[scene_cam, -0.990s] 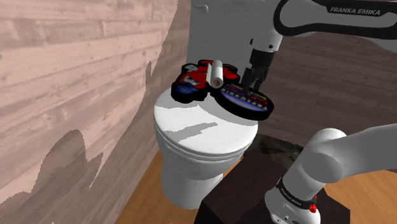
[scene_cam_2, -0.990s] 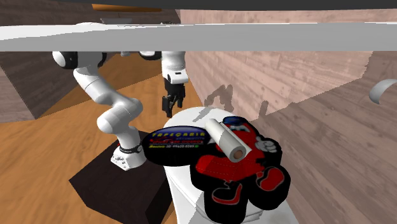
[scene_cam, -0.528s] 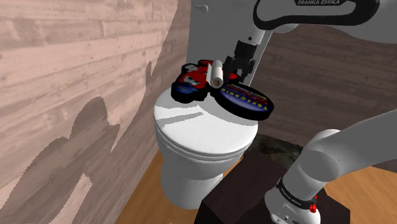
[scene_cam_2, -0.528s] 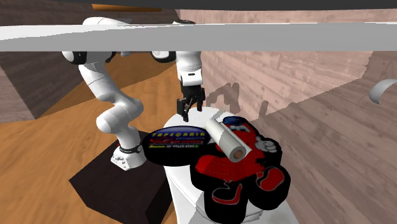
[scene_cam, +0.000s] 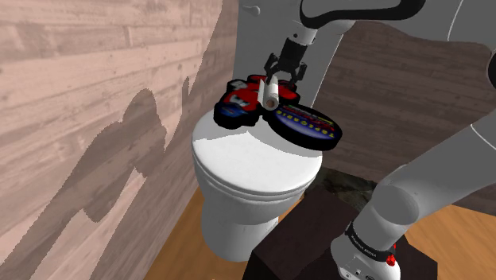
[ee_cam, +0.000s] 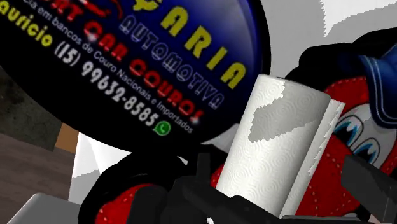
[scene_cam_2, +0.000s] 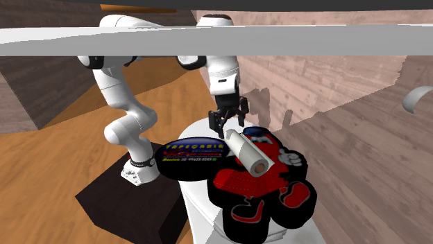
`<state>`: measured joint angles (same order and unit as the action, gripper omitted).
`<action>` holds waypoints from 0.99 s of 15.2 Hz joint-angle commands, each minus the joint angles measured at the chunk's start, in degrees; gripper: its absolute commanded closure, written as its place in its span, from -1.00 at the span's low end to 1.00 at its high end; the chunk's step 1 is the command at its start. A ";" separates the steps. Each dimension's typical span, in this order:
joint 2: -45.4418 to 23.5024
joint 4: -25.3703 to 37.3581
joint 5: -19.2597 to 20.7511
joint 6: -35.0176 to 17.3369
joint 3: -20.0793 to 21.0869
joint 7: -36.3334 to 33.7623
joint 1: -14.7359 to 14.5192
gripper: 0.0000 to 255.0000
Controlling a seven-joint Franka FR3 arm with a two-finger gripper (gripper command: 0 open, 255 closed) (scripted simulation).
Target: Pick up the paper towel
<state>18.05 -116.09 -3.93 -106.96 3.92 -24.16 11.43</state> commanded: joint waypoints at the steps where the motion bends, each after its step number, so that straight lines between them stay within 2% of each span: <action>1: -3.03 3.01 0.11 -1.77 -0.38 -2.73 1.09 -1.00; 4: -6.50 7.06 0.28 -3.35 -0.88 -6.37 2.29 -1.00; 13: -6.28 1.01 0.12 -9.19 -0.83 -6.07 2.23 -1.00; 14: -6.25 1.09 0.12 -9.07 -0.84 -6.06 2.23 1.00; 15: -6.20 1.04 0.12 -9.07 -0.84 -6.07 2.23 1.00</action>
<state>11.88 -114.96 -3.82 -115.97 3.09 -30.25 13.65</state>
